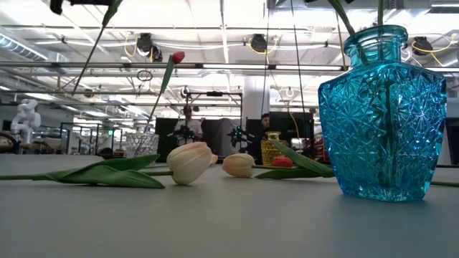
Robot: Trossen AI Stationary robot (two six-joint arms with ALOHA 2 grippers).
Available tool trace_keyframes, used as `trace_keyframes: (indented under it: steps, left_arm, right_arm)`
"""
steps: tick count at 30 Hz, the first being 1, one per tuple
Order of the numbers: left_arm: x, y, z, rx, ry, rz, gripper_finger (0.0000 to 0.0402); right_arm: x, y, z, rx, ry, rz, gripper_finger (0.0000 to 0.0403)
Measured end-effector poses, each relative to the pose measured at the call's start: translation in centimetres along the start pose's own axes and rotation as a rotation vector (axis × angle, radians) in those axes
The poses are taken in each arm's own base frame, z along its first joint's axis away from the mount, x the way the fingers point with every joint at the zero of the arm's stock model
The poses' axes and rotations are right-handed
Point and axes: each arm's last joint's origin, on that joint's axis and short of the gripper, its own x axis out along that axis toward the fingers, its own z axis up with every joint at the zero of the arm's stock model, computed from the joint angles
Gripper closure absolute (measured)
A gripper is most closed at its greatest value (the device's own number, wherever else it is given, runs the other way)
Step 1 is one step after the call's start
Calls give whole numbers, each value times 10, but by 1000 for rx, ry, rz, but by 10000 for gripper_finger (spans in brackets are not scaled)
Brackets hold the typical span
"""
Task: Sort flowers into vase by color
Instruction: Put the left red tulip into the transparent vase
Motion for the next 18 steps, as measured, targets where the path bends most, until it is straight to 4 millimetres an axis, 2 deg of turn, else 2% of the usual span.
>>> trace_keyframes:
  steps: [10, 18]
  left_arm:
    - [15, -3, -28, -66, -83, -55, 402]
    - [26, -7, -33, -111, -184, -79, 402]
  right_arm:
    - [3, 1, 0, 2, 0, -1, 261]
    - [3, 1, 0, 2, 1, -1, 261]
